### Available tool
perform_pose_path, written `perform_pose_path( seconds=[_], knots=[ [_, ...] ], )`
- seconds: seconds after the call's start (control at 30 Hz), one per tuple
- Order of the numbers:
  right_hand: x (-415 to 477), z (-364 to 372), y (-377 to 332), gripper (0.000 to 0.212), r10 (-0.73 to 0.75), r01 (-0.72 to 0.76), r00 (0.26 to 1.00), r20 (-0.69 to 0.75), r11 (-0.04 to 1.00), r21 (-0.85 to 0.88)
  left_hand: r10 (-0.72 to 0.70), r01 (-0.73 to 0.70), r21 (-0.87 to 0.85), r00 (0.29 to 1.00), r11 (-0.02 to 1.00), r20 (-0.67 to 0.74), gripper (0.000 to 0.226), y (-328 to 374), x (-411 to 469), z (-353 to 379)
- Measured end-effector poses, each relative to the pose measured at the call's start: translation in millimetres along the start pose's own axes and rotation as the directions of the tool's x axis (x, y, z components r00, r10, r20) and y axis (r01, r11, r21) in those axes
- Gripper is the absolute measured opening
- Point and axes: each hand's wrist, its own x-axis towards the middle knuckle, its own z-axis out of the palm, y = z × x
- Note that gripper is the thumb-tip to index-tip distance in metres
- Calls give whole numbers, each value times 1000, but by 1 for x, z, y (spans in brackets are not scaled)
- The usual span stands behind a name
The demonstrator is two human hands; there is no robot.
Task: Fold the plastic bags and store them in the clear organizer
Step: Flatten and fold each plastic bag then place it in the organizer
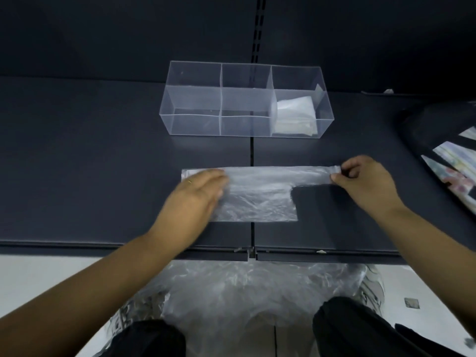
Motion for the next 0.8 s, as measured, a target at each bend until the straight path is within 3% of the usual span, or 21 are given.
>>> perform_pose_path(
  seconds=[0.07, 0.1, 0.2, 0.27, 0.33, 0.4, 0.57, 0.7, 0.8],
  knots=[
    [-18, 8, -22, 30, -255, 230, 951, -174, 961, -154, -23, 24, -3, 976, 1000, 217, 46, 5, -8, 11],
    [-31, 16, -38, 35, -399, 372, 901, -171, 913, -168, -47, 39, 33, 958, 999, 283, 51, 2, -12, 17],
    [-72, 54, -77, 51, -654, 674, 732, 190, 736, -61, -47, -16, 169, 931, 986, 362, 57, -5, -20, 28],
    [-83, 77, -80, 61, -687, 770, 615, 386, 629, -107, -38, -45, 209, 925, 977, 377, 59, -6, -21, 27],
    [-77, 84, -67, 70, -618, 769, 627, 473, 588, -251, -13, -81, 228, 924, 970, 382, 62, -6, -21, 24],
    [-65, 79, -48, 78, -576, 735, 673, 465, 589, -335, -8, -103, 257, 918, 961, 397, 67, -12, -22, 20],
    [-53, 53, -11, 76, -504, 650, 757, 415, 638, -412, -155, 25, 318, 908, 948, 389, 84, -37, -35, 8],
    [-54, 38, -4, 66, -559, 632, 772, 302, 724, -276, -263, 195, 230, 911, 953, 319, 91, -42, -41, -3],
    [-65, 29, 1, 42, -652, 674, 734, 188, 734, -82, -125, 94, 124, 957, 988, 263, 82, -22, -40, -8]
  ],
)
